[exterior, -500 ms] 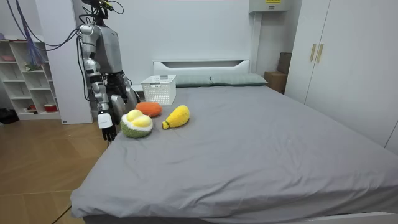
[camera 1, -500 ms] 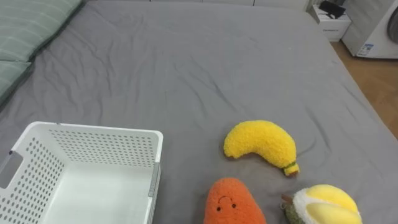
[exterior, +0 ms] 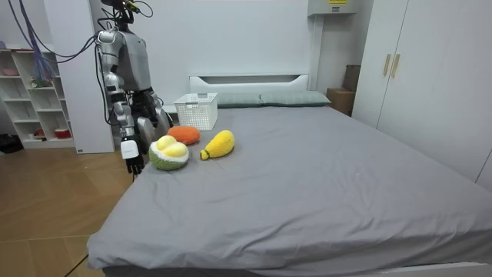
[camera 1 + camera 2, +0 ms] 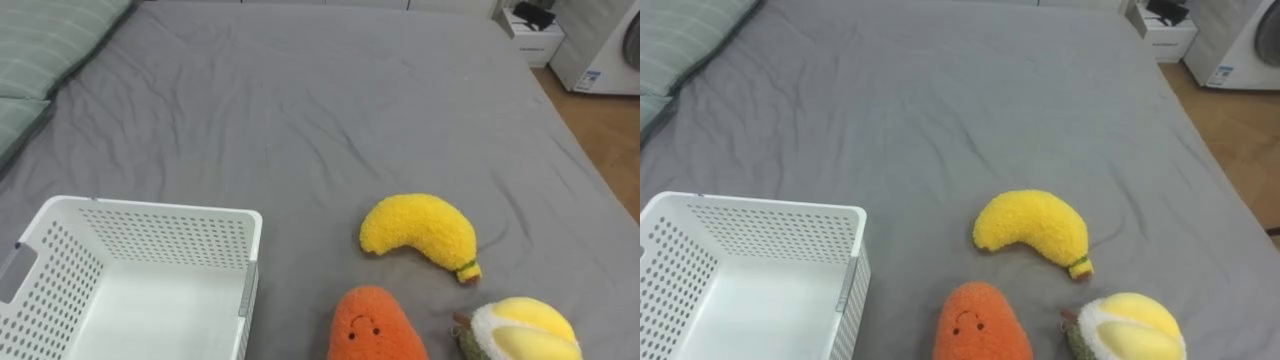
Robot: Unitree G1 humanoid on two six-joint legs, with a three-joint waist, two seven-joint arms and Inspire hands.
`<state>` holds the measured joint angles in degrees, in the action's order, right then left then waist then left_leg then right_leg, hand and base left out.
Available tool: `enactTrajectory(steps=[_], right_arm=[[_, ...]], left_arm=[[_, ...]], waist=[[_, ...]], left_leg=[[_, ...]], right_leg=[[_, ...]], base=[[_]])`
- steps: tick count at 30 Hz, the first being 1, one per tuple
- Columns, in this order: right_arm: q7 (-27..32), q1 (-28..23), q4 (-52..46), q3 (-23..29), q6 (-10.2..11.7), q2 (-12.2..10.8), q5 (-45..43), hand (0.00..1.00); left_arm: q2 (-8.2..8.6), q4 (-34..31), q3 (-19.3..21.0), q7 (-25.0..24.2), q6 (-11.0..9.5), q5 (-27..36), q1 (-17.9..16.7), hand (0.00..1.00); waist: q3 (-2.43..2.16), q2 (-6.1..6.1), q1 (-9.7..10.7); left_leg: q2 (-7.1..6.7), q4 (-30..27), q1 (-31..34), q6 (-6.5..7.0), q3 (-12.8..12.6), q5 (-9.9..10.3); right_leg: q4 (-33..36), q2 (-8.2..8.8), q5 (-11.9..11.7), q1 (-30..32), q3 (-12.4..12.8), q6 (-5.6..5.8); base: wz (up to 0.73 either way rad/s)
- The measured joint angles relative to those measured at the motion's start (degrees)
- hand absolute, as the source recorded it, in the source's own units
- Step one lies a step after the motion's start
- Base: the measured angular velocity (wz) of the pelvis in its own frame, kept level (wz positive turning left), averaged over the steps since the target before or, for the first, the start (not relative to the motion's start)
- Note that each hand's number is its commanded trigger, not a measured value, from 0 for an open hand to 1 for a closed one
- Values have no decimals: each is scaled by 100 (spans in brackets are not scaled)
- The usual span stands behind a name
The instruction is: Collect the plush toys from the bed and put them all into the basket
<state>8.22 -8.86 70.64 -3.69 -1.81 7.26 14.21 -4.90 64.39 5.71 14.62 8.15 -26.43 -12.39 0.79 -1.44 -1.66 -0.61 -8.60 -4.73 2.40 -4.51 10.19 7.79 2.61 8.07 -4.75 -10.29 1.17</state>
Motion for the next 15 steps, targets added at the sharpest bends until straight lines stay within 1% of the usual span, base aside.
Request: enactTrajectory(steps=[1, 5, 6, 7, 11, 13, 14, 15], right_arm=[[-28, 0, 22, 3, 3, -10, 74, 0], [-121, -4, 69, 51, 8, -25, 179, 0], [-137, -11, 93, 77, 39, -27, 263, 0], [-140, -14, 109, 141, 51, -31, 380, 0], [-126, 79, 332, 636, 27, -15, 604, 0], [-64, 82, 330, 1009, -58, 7, 614, 0], [-47, 78, 330, 1118, -82, 15, 615, 0], [40, 76, 330, 1334, -87, 24, 610, 0]], left_arm=[[0, 0, 32, 7, 0, 0, 0, 0], [-16, 22, 96, 54, 0, -3, 5, 0], [-24, 54, 98, 91, 0, -2, 8, 0], [-28, 81, 134, 100, -2, 1, 10, 0], [-33, 84, 344, 92, 15, 23, -19, 0], [-31, 80, 537, 82, 13, 103, -31, 0], [-35, 70, 602, 79, 12, 103, -49, 0], [-51, 28, 738, 76, 11, 103, -114, 0]], waist=[[-8, -17, 1], [-11, -69, 30], [-19, -85, 48], [-17, -99, 59], [-15, -116, 151], [-14, -134, 178], [-23, -141, 197], [-45, -168, 268]], left_leg=[[0, 1, -6, 0, 0, 0], [-1, 2, -9, 0, 12, -1], [-2, 1, -11, 0, 8, -1], [-2, 2, -32, 0, 4, -1], [-5, 38, -170, 2, -1, 2], [-6, 41, -199, 2, -1, 2], [-6, 41, -203, 2, -2, 1], [-6, 41, -220, 2, -1, 0]], right_leg=[[7, -1, 0, -5, -1, 0], [17, -1, -2, -23, -7, -1], [19, -1, -3, -49, -8, 0], [19, -1, -4, -62, -6, 0], [0, 2, 20, -130, 18, 8], [17, 0, 19, -136, 52, 6], [17, -1, 17, -139, 50, 5], [20, -1, 16, -153, 49, 5]], base=[[0], [0], [0], [0], [-2], [-7], [0], [0]])
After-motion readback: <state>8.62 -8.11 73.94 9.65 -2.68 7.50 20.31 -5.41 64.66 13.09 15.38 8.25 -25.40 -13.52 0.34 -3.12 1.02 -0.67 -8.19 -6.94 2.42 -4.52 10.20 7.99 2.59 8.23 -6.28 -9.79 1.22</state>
